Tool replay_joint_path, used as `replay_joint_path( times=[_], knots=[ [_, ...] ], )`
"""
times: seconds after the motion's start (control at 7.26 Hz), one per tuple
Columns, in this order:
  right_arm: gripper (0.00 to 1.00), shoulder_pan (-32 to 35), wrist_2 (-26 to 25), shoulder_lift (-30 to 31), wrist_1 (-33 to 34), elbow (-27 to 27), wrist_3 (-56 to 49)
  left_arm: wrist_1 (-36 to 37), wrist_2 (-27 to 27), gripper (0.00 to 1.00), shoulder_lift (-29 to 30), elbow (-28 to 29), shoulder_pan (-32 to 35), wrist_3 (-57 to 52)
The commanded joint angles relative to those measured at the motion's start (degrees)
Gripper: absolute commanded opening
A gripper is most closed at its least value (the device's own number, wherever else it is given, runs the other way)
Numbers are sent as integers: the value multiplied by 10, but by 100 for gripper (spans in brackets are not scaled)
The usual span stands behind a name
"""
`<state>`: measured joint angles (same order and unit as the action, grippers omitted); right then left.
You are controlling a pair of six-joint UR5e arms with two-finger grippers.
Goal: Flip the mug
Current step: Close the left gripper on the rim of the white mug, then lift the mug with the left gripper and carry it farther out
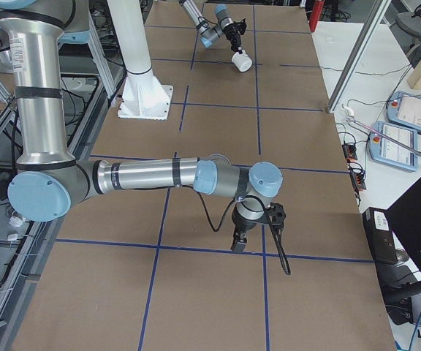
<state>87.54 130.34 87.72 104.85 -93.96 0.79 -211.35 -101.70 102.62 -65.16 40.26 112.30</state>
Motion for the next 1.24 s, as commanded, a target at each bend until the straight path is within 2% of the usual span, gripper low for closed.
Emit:
replay_joint_path(
  times=[0.0, 0.14, 0.41, 0.69, 0.83, 1.1],
  knots=[
    [100, 0, 0, 0, 0, 0, 0, 34, -25, 0, -1, -49, 3, 7],
    [100, 0, 0, 0, 0, 0, 0, 108, -54, 0, -5, -107, 9, 9],
    [100, 0, 0, 0, 0, 0, 0, 207, -103, 0, -7, -179, 32, 9],
    [100, 0, 0, 0, 0, 0, 0, 405, -162, 0, 11, -280, 65, -9],
    [100, 0, 0, 0, 0, 0, 0, 503, -165, 0, 53, -301, 66, -40],
    [100, 0, 0, 0, 0, 0, 0, 766, -179, 0, 161, -340, 64, -161]
  ],
)
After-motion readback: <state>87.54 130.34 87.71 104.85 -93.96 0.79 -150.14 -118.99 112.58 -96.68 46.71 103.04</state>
